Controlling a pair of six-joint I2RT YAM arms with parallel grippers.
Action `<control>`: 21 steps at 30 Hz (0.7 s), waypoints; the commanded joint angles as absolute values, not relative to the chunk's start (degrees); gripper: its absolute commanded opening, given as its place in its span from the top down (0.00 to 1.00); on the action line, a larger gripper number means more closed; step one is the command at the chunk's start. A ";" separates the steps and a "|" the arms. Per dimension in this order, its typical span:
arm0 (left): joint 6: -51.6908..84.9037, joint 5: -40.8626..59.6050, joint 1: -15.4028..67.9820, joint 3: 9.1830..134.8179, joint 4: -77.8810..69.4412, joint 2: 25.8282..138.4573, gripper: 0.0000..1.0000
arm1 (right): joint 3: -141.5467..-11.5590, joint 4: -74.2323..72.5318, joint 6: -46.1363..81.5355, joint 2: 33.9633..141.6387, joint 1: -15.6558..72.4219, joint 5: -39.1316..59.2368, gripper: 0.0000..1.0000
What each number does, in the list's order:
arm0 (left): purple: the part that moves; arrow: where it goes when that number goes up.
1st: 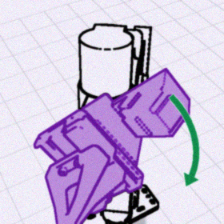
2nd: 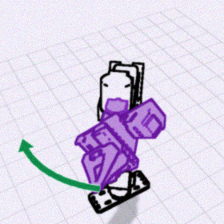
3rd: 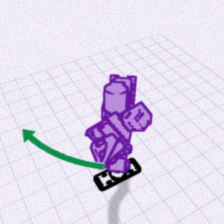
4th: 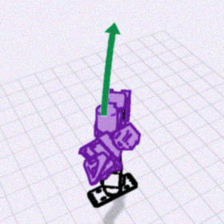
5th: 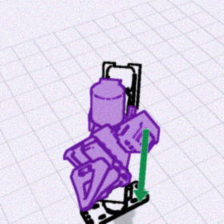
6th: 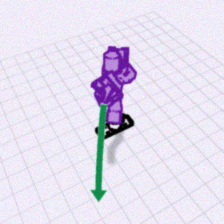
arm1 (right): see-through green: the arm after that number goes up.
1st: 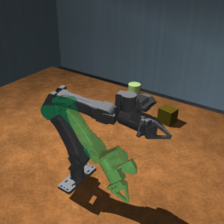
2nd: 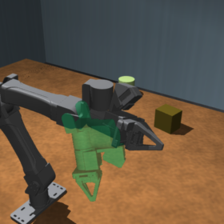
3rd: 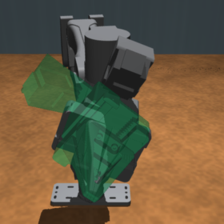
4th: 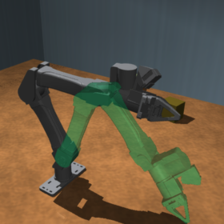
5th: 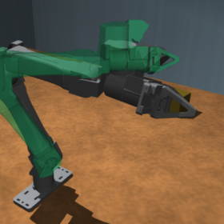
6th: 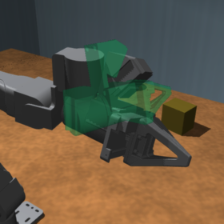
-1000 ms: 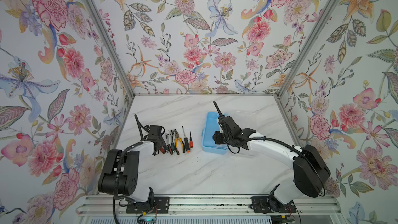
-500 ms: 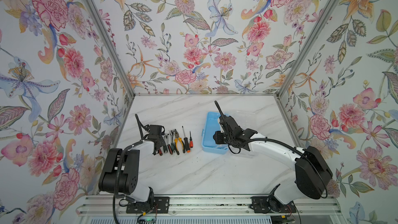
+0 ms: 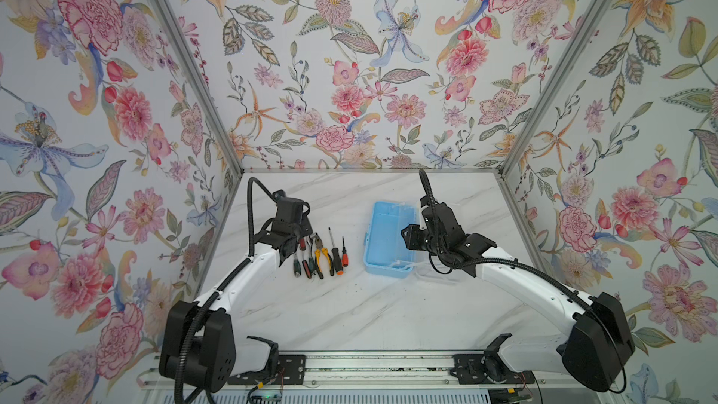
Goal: Pack the tool kit
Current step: 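Lift the red-handled ratchet and carry it over the blue box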
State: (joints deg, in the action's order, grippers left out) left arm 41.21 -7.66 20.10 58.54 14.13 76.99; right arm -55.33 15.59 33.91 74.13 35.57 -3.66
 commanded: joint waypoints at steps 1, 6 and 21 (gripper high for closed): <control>42.83 -2.06 26.69 64.94 12.26 81.62 1.00 | -52.64 16.63 36.00 71.79 32.67 -5.57 0.69; 46.37 4.00 33.59 70.87 5.54 93.22 1.00 | -51.78 18.80 36.17 69.55 31.23 -5.45 0.69; 51.18 8.58 39.20 74.95 1.61 109.88 1.00 | -49.96 19.89 36.04 69.06 30.89 -4.59 0.69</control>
